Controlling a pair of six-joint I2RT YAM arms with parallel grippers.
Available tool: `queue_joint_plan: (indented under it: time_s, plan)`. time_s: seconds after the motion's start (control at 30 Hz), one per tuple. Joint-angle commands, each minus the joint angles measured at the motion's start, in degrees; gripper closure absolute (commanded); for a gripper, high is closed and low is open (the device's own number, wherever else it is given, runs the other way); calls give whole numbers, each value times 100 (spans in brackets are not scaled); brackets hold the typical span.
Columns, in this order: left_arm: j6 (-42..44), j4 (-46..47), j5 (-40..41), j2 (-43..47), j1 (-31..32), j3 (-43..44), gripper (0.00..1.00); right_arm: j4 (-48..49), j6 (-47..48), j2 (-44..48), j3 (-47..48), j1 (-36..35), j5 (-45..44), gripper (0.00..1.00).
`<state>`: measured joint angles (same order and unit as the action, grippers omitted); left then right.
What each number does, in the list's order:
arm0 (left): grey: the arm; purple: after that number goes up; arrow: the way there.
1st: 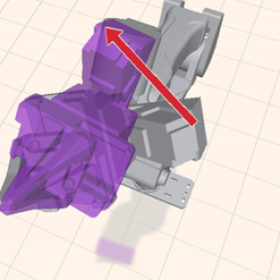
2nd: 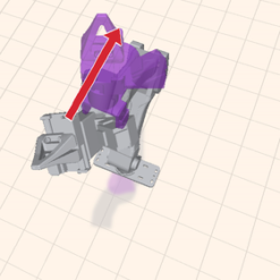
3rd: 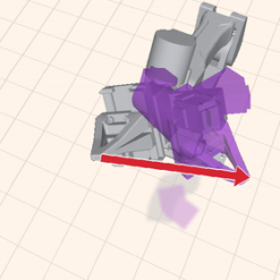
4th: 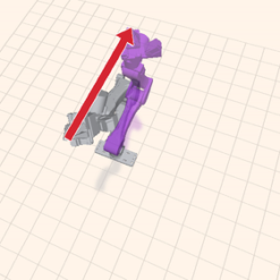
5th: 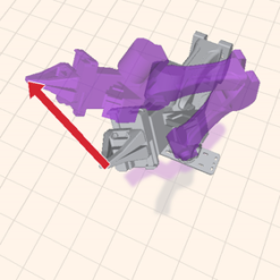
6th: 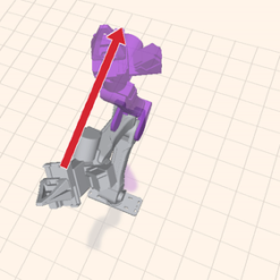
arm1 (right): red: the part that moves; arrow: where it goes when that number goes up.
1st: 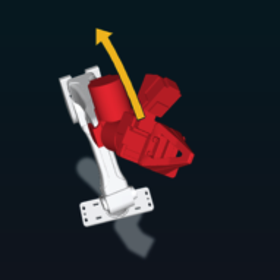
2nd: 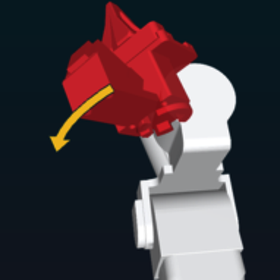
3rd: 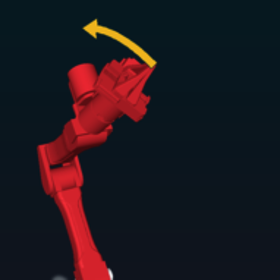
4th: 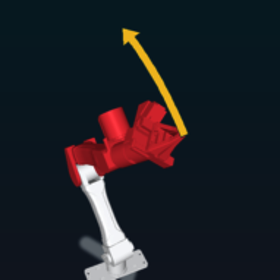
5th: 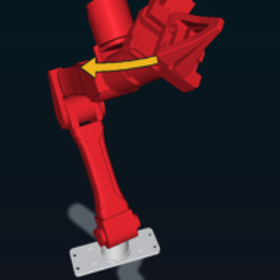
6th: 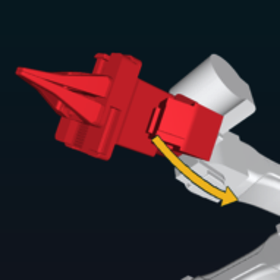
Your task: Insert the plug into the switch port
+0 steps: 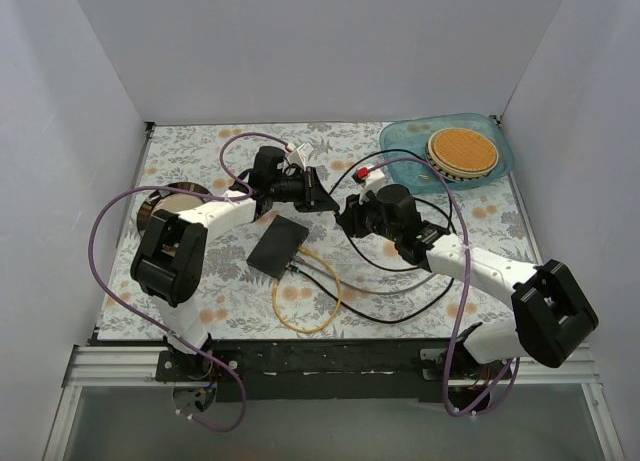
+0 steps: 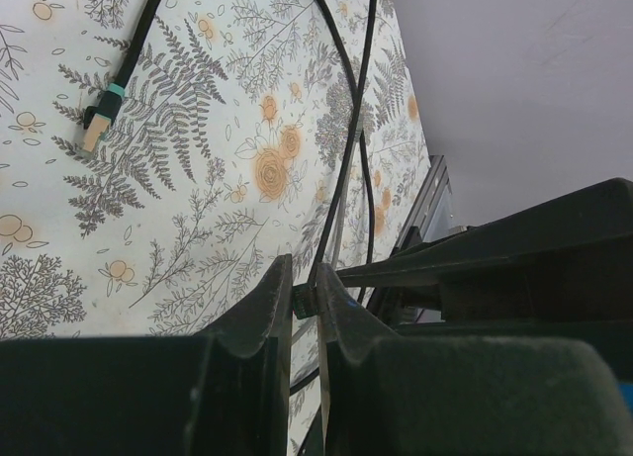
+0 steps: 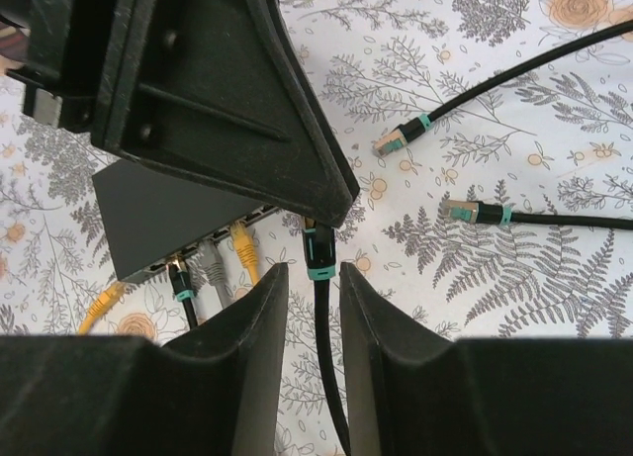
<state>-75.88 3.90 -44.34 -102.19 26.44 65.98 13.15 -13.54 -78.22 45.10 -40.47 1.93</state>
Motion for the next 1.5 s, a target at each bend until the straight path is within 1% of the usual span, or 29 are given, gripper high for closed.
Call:
queue_joint_plan:
  time_s: [0.0,0.43,0.57,0.63,0.7,0.73,0.83,0.93,1.0,1.03,1.1,1.13,1.2,1.23,1.3,1.33,1.37,1.4,1.43,1.47]
  plan:
    - [20,76,-110,463,28,3,100,443,-8,149,-1,48,140,65]
    - [20,41,-119,507,19,12,100,452,-8,-273,174,56,211,69]
    - [20,41,-110,507,19,12,100,513,-17,-229,105,57,149,82]
    - [29,41,-119,507,19,12,100,522,-26,-186,95,57,114,82]
    - [29,49,-137,481,19,21,100,522,-35,-177,113,57,105,78]
    - [29,49,-145,472,19,21,100,531,-35,-168,113,65,105,72]
    - [29,49,-128,481,19,21,100,540,-70,-185,122,57,70,61]
    - [38,49,-137,481,19,21,100,549,-87,-212,139,57,61,60]
    - [29,49,-128,481,19,21,100,549,-87,-220,157,57,62,62]
    - [29,49,-137,481,19,12,100,549,-96,-220,157,57,53,66]
    - [38,49,-137,481,19,12,100,549,-87,-212,157,65,18,69]
    - [29,49,-137,490,19,12,100,566,-113,-212,148,65,0,77]
    - [29,49,-145,481,19,21,100,557,-131,-203,148,65,-53,81]
    - [38,49,-163,481,19,21,100,557,-140,-212,157,74,-70,88]
    - [38,49,-172,472,19,12,100,566,-166,-194,139,74,-106,96]
    - [29,49,-172,481,19,12,100,575,-175,-185,139,74,-114,99]
    - [46,49,-154,481,19,3,100,558,-175,-177,139,74,-123,99]
    - [55,58,-128,490,19,3,90,540,-167,-177,139,74,-123,99]
    - [64,49,-102,516,19,-14,70,514,-149,-185,148,83,-123,99]
    - [82,32,-49,533,19,-15,46,453,-123,-168,148,83,-114,99]
